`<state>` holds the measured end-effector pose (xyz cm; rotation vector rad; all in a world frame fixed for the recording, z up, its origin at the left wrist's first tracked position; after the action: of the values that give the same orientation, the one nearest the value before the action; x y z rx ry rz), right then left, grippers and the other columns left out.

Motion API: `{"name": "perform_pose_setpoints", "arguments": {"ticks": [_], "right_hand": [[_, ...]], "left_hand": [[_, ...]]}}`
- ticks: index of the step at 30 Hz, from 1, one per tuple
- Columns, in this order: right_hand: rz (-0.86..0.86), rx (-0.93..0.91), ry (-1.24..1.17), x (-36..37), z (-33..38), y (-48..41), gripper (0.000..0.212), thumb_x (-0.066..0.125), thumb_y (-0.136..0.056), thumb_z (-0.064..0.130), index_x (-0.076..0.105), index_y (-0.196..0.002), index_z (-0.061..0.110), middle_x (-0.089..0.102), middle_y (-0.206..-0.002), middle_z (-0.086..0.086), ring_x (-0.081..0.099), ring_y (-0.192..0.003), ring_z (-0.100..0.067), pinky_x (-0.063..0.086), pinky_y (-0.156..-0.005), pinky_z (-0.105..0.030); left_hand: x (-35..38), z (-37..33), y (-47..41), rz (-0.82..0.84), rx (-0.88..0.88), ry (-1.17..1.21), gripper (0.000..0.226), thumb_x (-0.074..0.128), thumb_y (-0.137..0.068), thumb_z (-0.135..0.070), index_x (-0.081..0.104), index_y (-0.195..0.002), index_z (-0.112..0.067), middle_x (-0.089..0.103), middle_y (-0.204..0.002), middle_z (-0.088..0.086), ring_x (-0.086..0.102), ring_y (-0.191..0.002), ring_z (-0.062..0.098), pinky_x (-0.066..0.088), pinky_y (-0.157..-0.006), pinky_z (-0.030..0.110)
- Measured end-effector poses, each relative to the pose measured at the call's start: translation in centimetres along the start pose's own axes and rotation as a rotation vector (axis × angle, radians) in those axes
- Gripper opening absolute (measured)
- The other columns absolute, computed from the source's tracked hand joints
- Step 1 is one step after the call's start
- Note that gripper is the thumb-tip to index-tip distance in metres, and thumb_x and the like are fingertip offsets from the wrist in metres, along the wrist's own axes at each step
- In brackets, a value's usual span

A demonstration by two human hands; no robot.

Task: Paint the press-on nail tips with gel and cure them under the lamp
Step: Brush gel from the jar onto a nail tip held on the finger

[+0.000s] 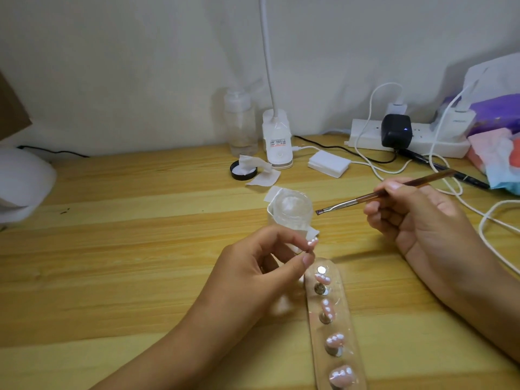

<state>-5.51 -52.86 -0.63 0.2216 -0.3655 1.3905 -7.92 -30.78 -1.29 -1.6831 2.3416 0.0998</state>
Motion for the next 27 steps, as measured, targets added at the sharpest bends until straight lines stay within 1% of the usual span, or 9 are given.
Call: {"name": "perform_pose_setpoints", "arguments": {"ticks": [2,4,8,12,17,20,22,25,27], "right_hand": [[0.0,0.004,0.001,0.1,0.0,0.0,0.012,0.051,-0.097,0.013,0.06,-0.089,0.01,0.068,-0.065,-0.007,0.065,-0.062,-0.011,0.053,-0.059,-0.018],[0.009,0.003,0.004,0.2,0.0,0.0,0.011,0.051,-0.097,0.012,0.059,-0.091,0.01,0.068,-0.064,-0.006,0.065,-0.061,-0.011,0.053,-0.059,-0.018],[0.02,-0.006,0.01,0.2,-0.1,-0.1,0.009,0.05,-0.098,0.012,0.058,-0.093,0.009,0.067,-0.064,-0.005,0.064,-0.061,-0.011,0.053,-0.058,-0.018],[0.021,-0.015,0.016,0.1,-0.2,-0.2,0.011,0.05,-0.098,0.011,0.059,-0.091,0.01,0.068,-0.064,-0.006,0.064,-0.06,-0.012,0.053,-0.058,-0.018],[0.017,-0.019,0.028,-0.1,-0.3,-0.3,0.01,0.052,-0.097,0.014,0.059,-0.093,0.008,0.068,-0.065,-0.005,0.064,-0.061,-0.012,0.053,-0.059,-0.019],[0.012,-0.024,0.023,-0.2,-0.3,-0.3,0.01,0.052,-0.097,0.015,0.059,-0.093,0.008,0.068,-0.065,-0.005,0.065,-0.062,-0.012,0.053,-0.059,-0.019],[0.011,-0.031,0.022,-0.4,-0.3,-0.3,0.011,0.052,-0.098,0.014,0.06,-0.092,0.008,0.068,-0.065,-0.004,0.065,-0.062,-0.012,0.052,-0.059,-0.019],[0.01,-0.033,0.029,-0.4,-0.2,-0.3,0.012,0.051,-0.099,0.014,0.059,-0.093,0.008,0.068,-0.064,-0.003,0.065,-0.063,-0.011,0.052,-0.059,-0.019],[0.017,-0.033,0.039,-0.3,-0.2,-0.2,0.011,0.051,-0.099,0.014,0.06,-0.093,0.01,0.068,-0.065,-0.003,0.065,-0.063,-0.012,0.052,-0.059,-0.019]], "left_hand": [[0.1,-0.1,-0.2,0.013,-0.002,-0.077,0.008,0.074,-0.082,-0.032,0.07,-0.087,-0.036,0.061,-0.064,-0.013,0.046,-0.053,0.002,0.036,-0.051,0.012],[0.2,-0.1,-0.6,0.033,-0.02,-0.128,0.01,0.075,-0.083,-0.027,0.071,-0.085,-0.036,0.06,-0.061,-0.013,0.047,-0.051,0.0,0.036,-0.05,0.012],[0.5,-0.2,-1.2,0.075,-0.046,-0.159,0.011,0.074,-0.084,-0.026,0.074,-0.082,-0.036,0.059,-0.058,-0.014,0.045,-0.048,-0.002,0.033,-0.048,0.01],[0.8,0.1,-1.5,0.098,-0.04,-0.225,0.007,0.072,-0.085,-0.032,0.074,-0.084,-0.039,0.057,-0.057,-0.018,0.044,-0.05,-0.001,0.033,-0.052,0.017],[0.5,0.2,-1.4,0.103,-0.036,-0.205,0.008,0.073,-0.085,-0.031,0.075,-0.089,-0.038,0.057,-0.059,-0.015,0.046,-0.052,0.0,0.035,-0.052,0.013],[-0.1,0.4,-0.9,0.098,-0.039,-0.18,0.009,0.072,-0.085,-0.026,0.075,-0.088,-0.033,0.059,-0.061,-0.012,0.049,-0.053,0.004,0.041,-0.053,0.019],[-0.5,0.5,-0.5,0.096,-0.032,-0.155,0.007,0.074,-0.084,-0.023,0.074,-0.086,-0.03,0.058,-0.062,-0.012,0.047,-0.055,0.004,0.038,-0.053,0.016],[-0.5,0.4,0.1,0.14,0.006,-0.198,0.01,0.077,-0.079,-0.029,0.073,-0.088,-0.032,0.057,-0.065,-0.016,0.047,-0.058,0.002,0.037,-0.056,0.012],[0.0,0.3,0.3,0.151,0.024,-0.227,0.015,0.074,-0.074,-0.035,0.073,-0.089,-0.036,0.058,-0.068,-0.018,0.048,-0.059,0.0,0.037,-0.057,0.012]]}}
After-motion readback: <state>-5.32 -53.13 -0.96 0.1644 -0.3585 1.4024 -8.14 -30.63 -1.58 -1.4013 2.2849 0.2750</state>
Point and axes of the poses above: each hand's wrist, its own y-axis away from the middle knuckle, its own x-axis out of the palm, z = x × y, the point moved 2 cm from there along -y, towards the middle knuckle
